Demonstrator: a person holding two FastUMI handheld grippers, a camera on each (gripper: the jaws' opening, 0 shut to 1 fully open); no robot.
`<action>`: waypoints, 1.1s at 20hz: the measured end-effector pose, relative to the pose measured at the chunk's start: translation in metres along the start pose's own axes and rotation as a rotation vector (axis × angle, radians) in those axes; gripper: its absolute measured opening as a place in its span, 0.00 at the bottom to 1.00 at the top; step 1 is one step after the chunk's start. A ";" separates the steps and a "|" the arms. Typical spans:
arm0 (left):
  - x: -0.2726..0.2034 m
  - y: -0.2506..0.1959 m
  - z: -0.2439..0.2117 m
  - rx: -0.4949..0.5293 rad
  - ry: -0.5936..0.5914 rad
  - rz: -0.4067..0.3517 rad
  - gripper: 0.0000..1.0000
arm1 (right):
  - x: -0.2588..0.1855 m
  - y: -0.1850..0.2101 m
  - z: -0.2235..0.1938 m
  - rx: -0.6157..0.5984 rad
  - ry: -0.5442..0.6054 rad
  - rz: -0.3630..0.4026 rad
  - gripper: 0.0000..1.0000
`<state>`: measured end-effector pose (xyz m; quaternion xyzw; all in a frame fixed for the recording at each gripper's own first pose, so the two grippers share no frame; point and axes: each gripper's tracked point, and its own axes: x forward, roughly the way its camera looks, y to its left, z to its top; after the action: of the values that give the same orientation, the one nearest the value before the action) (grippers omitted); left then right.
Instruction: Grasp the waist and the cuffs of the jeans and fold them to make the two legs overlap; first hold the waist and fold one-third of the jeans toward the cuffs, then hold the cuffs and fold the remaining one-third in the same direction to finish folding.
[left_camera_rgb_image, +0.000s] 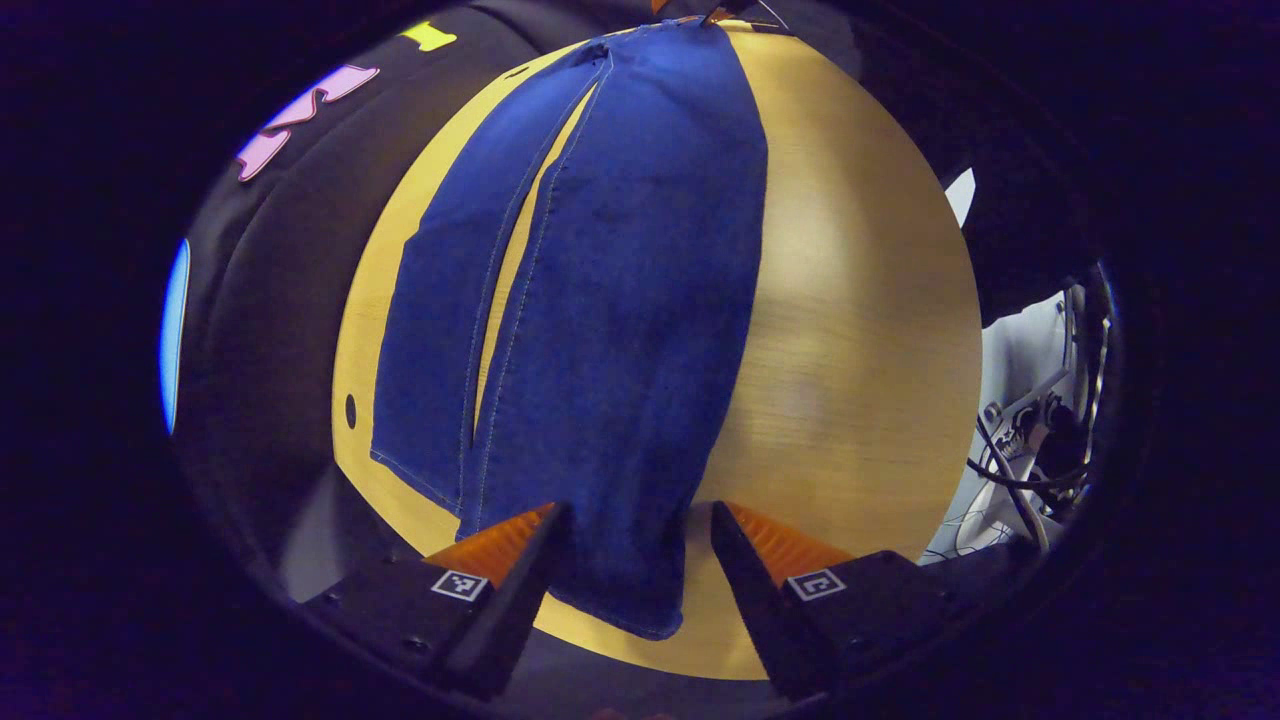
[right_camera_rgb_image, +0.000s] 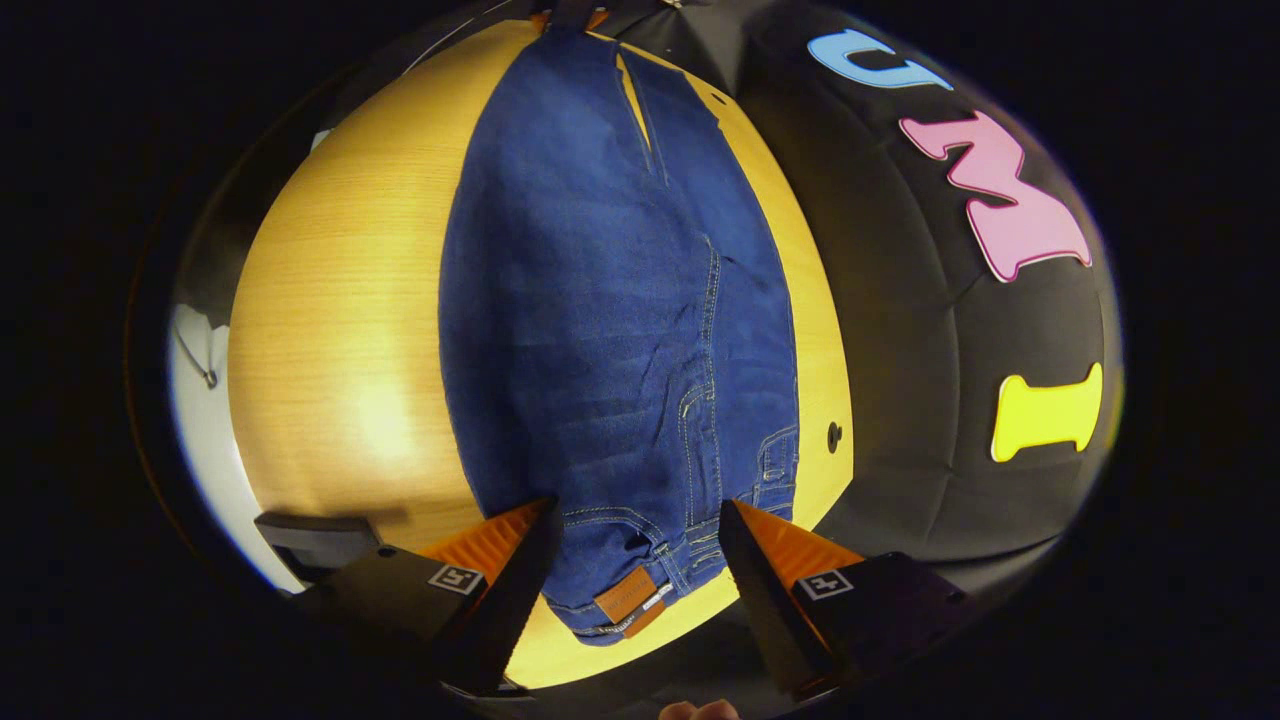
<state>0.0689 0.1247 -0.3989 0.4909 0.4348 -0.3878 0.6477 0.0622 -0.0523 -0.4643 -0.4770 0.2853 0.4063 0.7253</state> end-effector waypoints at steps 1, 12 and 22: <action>0.003 0.001 0.003 0.009 -0.004 -0.004 0.94 | -0.006 0.007 -0.002 -0.018 -0.006 0.024 0.97; 0.010 0.002 0.010 0.029 0.010 -0.049 0.81 | 0.010 0.031 -0.009 -0.108 0.013 0.111 0.91; 0.015 0.011 0.017 -0.191 0.031 -0.086 0.06 | 0.015 0.020 0.001 0.091 0.110 0.143 0.09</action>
<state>0.0869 0.1094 -0.4073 0.4138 0.5005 -0.3642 0.6675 0.0528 -0.0426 -0.4847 -0.4435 0.3761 0.4171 0.6985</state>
